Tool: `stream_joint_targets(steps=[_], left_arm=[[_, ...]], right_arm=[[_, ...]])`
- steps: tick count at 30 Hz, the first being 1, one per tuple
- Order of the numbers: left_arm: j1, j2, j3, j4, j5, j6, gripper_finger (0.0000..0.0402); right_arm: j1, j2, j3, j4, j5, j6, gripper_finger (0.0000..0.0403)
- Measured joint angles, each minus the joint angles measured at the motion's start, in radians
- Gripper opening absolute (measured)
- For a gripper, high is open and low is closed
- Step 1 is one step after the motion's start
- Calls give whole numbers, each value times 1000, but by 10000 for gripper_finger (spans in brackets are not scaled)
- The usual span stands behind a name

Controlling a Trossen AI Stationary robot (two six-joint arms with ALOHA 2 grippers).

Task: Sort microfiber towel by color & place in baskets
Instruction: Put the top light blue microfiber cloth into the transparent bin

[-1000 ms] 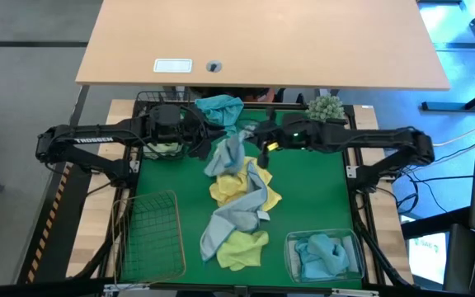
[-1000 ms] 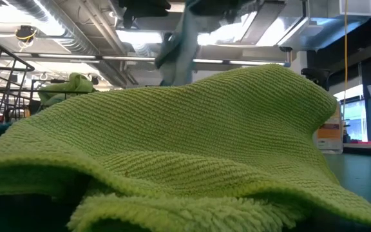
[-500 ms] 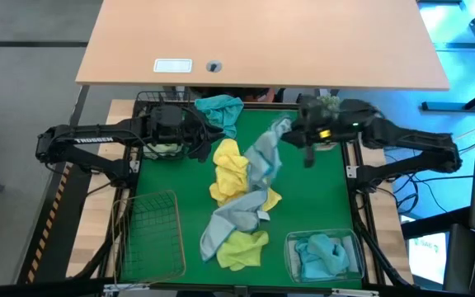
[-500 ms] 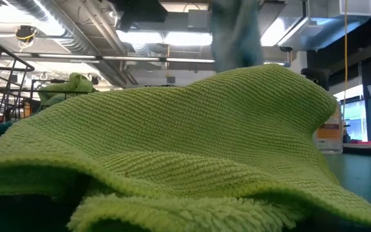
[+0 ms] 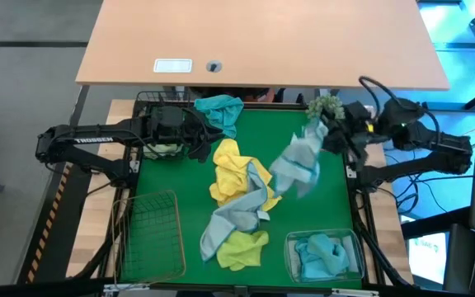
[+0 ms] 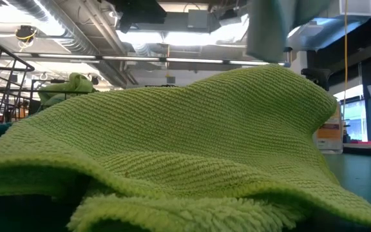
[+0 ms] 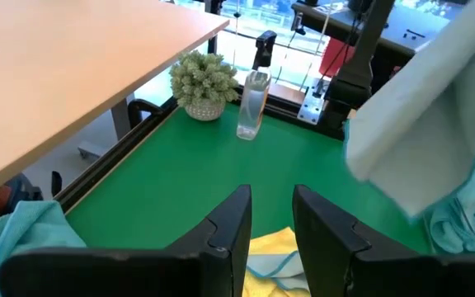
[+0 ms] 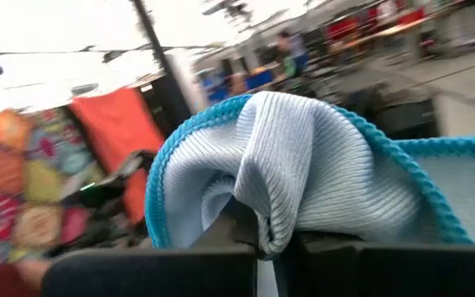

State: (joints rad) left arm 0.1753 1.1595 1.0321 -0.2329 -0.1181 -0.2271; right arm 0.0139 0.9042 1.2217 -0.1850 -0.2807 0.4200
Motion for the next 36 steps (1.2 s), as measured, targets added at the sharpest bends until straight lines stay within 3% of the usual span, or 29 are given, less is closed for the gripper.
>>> stream_joint_targets(steps=[3, 11, 25, 36], left_arm=[[0, 0, 0, 0, 0, -1, 86], [0, 0, 0, 0, 0, -1, 86], [0, 0, 0, -3, 0, -2, 86], [0, 0, 0, -3, 0, -6, 86]], right_arm=[[106, -1, 0, -1, 27, 0, 10], [390, 4, 0, -8, 255, 0, 9], [924, 44, 0, -3, 807, 40, 10], [1182, 178, 0, -64, 1154, 49, 13]])
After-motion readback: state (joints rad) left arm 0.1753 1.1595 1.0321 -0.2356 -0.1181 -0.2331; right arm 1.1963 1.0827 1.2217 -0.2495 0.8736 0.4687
